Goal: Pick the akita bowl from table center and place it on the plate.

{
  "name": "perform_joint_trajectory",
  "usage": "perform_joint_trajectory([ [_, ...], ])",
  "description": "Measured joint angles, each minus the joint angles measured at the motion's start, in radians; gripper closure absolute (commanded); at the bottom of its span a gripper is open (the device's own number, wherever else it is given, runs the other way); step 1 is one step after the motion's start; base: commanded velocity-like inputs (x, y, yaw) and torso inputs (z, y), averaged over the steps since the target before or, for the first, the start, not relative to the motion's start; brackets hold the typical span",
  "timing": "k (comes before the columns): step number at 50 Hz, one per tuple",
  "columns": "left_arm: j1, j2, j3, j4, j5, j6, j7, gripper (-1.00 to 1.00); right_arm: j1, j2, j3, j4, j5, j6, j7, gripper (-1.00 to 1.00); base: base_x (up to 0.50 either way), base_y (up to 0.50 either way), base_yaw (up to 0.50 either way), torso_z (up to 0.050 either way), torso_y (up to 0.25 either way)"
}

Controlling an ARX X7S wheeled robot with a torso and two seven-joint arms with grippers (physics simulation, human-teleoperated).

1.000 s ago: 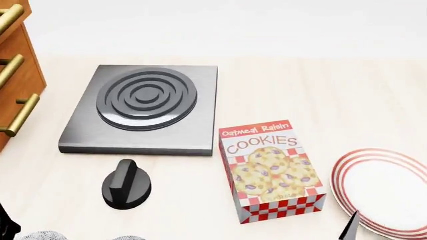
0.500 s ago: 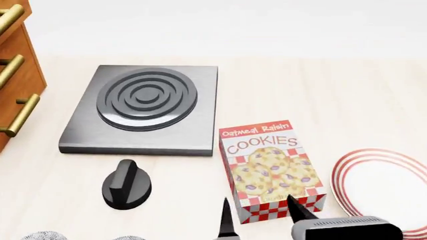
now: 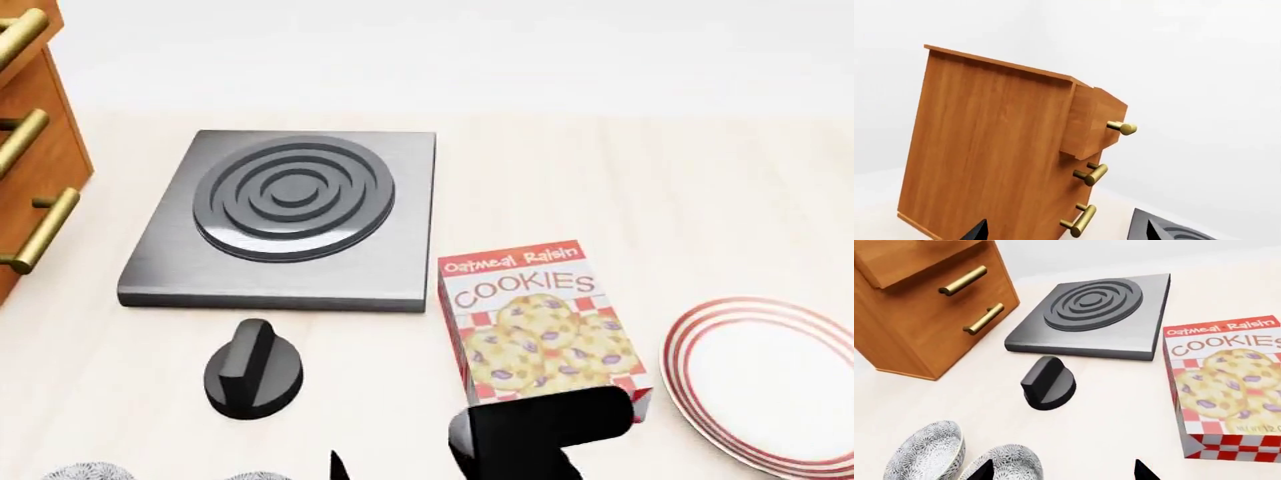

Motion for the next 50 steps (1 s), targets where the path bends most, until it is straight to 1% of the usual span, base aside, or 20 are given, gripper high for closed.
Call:
perform_joint_trajectory([
  [10, 0.002, -0.003, -0.002, 0.005, -0.013, 0.0, -0.007, -1.0, 0.037, -0.01, -0.02, 0.023, 0.048, 0.056, 0.046, -1.0, 0.0, 0.0, 0.0, 0.0, 0.0],
  [20, 0.006, 0.001, 0.004, 0.014, -0.033, 0.0, -0.011, -1.0, 0.071, -0.015, -0.077, 0.087, 0.018, 0.064, 0.032, -1.0, 0.0, 0.0, 0.0, 0.0, 0.0],
  [38, 0.007, -0.002, 0.023, 0.017, -0.036, 0.001, -0.021, -1.0, 0.103, -0.014, -0.138, 0.156, -0.022, 0.048, 0.004, -1.0, 0.0, 0.0, 0.0, 0.0, 0.0],
  [50, 0.004, -0.01, 0.025, 0.016, -0.045, -0.001, -0.027, -1.0, 0.132, -0.027, -0.19, 0.24, -0.073, 0.002, -0.049, -1.0, 0.0, 0.0, 0.0, 0.0, 0.0],
])
